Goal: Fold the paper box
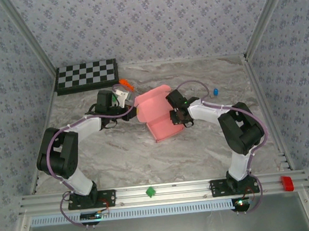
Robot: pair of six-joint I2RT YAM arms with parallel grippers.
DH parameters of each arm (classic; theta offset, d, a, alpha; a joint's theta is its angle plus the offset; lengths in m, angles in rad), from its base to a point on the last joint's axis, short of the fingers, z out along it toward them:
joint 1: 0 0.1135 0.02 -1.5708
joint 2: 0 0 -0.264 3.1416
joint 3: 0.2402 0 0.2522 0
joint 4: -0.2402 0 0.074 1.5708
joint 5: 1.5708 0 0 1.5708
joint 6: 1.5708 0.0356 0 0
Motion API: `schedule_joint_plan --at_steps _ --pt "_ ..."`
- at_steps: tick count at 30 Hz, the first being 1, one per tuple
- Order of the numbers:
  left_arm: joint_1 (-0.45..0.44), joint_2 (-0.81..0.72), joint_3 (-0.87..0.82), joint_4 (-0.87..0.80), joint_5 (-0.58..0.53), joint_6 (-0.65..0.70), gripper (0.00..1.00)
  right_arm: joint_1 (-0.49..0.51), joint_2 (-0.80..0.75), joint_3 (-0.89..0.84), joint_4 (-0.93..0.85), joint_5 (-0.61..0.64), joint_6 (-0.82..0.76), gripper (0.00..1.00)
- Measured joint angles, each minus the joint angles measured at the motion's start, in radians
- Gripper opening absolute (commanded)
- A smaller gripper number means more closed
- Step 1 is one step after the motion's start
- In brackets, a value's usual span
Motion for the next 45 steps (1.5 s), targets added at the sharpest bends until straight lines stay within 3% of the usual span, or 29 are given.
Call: schedule_joint_plan --at_steps 34,45 --pt "0.000 0.000 0.000 0.008 0.007 0.003 0.00 0.054 0.060 0.056 -0.063 0.151 -0.026 0.16" --pt "0.000 0.000 0.000 0.007 0.007 0.003 0.00 0.056 0.072 0.062 -0.063 0.150 -0.041 0.16"
